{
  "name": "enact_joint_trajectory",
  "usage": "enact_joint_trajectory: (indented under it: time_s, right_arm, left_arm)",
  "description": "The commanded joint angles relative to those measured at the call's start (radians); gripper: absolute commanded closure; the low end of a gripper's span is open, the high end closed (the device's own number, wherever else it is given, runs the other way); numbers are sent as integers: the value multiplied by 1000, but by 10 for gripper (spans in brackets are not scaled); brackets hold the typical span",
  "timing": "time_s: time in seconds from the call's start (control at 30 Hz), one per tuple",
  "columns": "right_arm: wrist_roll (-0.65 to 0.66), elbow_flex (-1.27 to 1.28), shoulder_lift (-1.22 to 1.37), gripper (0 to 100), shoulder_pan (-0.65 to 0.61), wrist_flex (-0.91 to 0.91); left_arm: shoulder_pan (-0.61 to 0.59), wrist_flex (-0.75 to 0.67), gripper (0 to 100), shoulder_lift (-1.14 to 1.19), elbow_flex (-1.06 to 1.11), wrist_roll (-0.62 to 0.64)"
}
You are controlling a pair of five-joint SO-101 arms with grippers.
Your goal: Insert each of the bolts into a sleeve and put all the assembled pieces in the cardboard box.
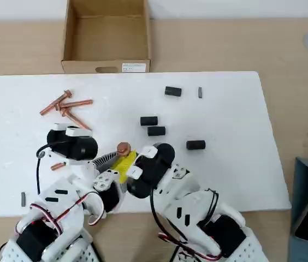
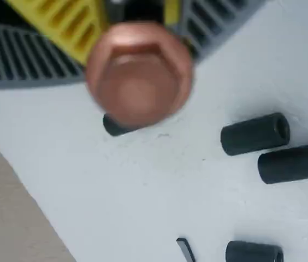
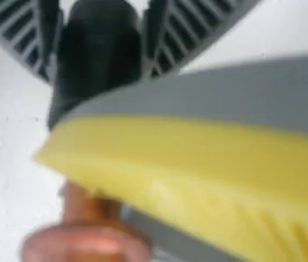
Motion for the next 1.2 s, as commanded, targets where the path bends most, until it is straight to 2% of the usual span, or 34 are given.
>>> enact_joint_trajectory:
  time_s: [0.0, 0.1, 0.2, 0.3, 0.53, 0.77, 0.97, 1.03, 1.13, 1.17]
  right_arm:
    - [3, -27, -62, 989, 1, -35]
    - [3, -27, -62, 989, 1, -34]
    - [3, -27, -62, 989, 1, -32]
    - [3, -25, -62, 989, 1, -31]
    - [3, -21, -62, 989, 1, -29]
    - [3, -18, -62, 989, 1, -29]
    - [3, -18, -62, 989, 2, -29]
    - [0, -18, -62, 989, 2, -29]
    - [-32, -22, -56, 989, 4, -29]
    - [-58, -24, -54, 989, 12, -29]
  left_arm:
    - [64, 37, 990, 1, 12, -2]
    - [54, 37, 955, 1, 12, 0]
    - [6, 37, 847, 2, 12, 0]
    - [-43, 38, 781, 5, 11, 0]
    - [-74, 107, 780, 5, -100, 21]
    - [-170, 176, 775, 4, -137, 23]
    - [-221, 172, 786, 5, -245, 21]
    - [-235, 173, 843, 4, -281, 21]
    - [-265, 175, 991, 2, -324, 20]
    - [-284, 175, 1000, 2, -327, 20]
